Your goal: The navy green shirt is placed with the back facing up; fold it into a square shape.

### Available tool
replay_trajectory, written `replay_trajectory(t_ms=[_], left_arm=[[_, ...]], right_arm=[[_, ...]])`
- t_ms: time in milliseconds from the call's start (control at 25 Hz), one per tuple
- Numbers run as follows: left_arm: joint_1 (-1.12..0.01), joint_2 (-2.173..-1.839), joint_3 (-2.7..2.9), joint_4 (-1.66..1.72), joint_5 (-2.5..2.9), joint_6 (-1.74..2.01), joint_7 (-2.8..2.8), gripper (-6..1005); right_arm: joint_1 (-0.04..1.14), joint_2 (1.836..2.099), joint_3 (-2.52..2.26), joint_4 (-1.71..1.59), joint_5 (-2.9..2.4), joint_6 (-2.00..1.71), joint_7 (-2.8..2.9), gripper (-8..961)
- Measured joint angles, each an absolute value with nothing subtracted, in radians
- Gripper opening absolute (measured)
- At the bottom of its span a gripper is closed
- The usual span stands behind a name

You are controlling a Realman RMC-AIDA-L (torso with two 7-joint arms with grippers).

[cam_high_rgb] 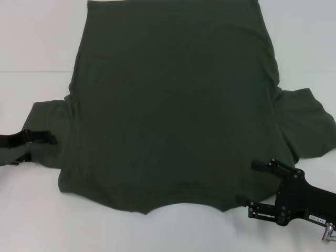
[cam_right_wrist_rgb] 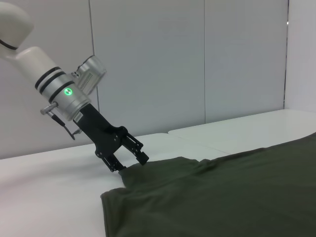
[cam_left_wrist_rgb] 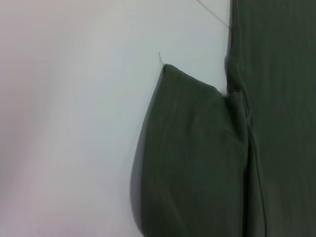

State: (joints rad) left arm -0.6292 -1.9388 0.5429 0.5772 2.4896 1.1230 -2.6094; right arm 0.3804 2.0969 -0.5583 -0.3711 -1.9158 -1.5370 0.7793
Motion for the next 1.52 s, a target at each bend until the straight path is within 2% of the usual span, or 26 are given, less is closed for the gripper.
replay_trajectory(t_ms=[80, 400, 600, 1040, 1280, 1520], left_arm=[[-0.631, -1.939, 0.543, 0.577, 2.490, 1.123, -2.611, 874], [-0.637, -1.939, 0.586, 0.576, 2.499, 1.095, -2.612, 772], [-0.639, -1.941, 0.601, 0.573, 2.505, 1.081, -2.608, 545], [-0.637, -1.940, 0.601, 0.581, 2.498, 1.073, -2.585, 295], [-0.638, -1.940, 0.596, 0.581, 2.493, 1.073, -2.555, 94], [-0.639, -1.943, 0.593, 0.585, 2.483, 1.075, -2.522, 14]], right_arm=[[0.381, 2.097, -0.558, -0.371, -1.916, -1.537, 0.779, 944], [0.382, 2.097, -0.558, -0.371, -1.916, -1.540, 0.778, 942], [0.383, 2.098, -0.557, -0.370, -1.916, -1.541, 0.778, 943], [0.386, 2.098, -0.557, -0.370, -1.916, -1.541, 0.779, 943], [0.391, 2.098, -0.557, -0.370, -1.916, -1.541, 0.781, 942], [0.394, 2.098, -0.557, -0.370, -1.916, -1.540, 0.782, 943]])
